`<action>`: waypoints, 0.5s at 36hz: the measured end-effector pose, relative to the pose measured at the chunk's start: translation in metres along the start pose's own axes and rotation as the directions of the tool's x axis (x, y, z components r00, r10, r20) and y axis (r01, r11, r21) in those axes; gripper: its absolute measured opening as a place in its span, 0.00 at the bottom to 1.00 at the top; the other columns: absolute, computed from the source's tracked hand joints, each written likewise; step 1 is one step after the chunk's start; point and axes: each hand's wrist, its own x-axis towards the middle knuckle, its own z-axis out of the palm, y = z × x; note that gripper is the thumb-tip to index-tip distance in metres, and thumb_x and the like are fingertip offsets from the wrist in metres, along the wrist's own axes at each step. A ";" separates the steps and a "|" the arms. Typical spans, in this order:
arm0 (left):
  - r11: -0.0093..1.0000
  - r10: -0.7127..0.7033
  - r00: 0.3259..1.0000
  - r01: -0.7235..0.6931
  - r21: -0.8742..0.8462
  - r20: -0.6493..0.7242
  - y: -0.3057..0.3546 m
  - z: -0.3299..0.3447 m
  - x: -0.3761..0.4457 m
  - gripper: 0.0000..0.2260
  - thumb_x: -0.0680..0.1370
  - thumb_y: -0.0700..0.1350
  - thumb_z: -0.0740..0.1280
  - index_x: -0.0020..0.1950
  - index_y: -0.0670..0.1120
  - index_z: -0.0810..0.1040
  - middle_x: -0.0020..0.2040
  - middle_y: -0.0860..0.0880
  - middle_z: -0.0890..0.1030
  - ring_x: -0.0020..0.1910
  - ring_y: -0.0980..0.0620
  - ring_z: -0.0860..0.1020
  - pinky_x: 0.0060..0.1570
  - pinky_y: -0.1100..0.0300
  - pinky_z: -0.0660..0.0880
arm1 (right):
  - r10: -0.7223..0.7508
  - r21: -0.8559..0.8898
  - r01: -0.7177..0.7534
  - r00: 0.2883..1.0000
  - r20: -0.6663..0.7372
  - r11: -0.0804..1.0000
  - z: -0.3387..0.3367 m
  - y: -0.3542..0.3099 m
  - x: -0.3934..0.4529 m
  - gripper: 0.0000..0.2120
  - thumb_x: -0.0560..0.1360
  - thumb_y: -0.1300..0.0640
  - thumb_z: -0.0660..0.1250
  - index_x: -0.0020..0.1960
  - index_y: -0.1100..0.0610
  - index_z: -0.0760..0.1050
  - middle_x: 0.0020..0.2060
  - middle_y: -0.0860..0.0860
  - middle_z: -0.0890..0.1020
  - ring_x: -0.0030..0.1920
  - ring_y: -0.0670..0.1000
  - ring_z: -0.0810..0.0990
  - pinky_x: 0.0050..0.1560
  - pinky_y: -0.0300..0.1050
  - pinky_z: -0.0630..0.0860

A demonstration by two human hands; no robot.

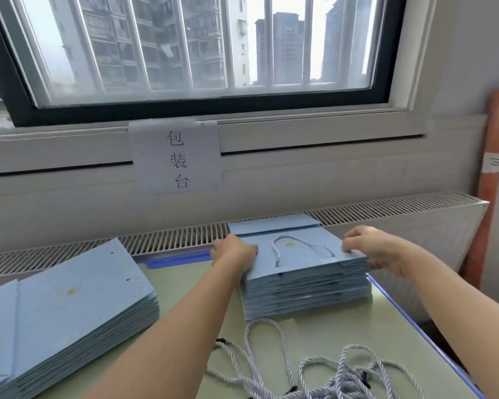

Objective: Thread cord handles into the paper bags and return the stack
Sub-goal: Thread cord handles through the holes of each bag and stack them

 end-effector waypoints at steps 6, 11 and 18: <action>0.953 0.001 0.989 0.044 -0.300 0.149 -0.008 0.015 0.007 0.39 0.69 0.55 0.68 0.77 0.49 0.57 0.72 0.44 0.68 0.65 0.38 0.73 0.63 0.44 0.72 | -0.001 -0.101 0.004 1.000 0.022 0.995 0.015 -0.002 -0.002 0.17 0.74 0.66 0.52 0.61 0.69 0.68 0.47 0.63 0.76 0.43 0.55 0.70 0.40 0.47 0.65; 0.977 0.029 0.990 0.002 -0.214 0.139 -0.010 0.015 -0.011 0.36 0.74 0.52 0.69 0.78 0.47 0.55 0.73 0.41 0.67 0.67 0.38 0.71 0.65 0.45 0.71 | -0.004 -0.177 0.003 1.000 -0.005 0.984 0.020 0.003 0.000 0.14 0.74 0.68 0.53 0.54 0.66 0.74 0.43 0.59 0.72 0.43 0.54 0.67 0.40 0.47 0.60; 0.981 0.182 0.983 -0.182 0.061 0.005 -0.010 -0.006 -0.031 0.28 0.82 0.53 0.58 0.79 0.46 0.53 0.77 0.43 0.58 0.74 0.41 0.60 0.70 0.48 0.62 | -0.052 -0.327 -0.003 0.986 -0.158 0.945 0.016 -0.016 -0.018 0.19 0.79 0.61 0.53 0.70 0.62 0.62 0.65 0.60 0.71 0.62 0.59 0.72 0.62 0.53 0.70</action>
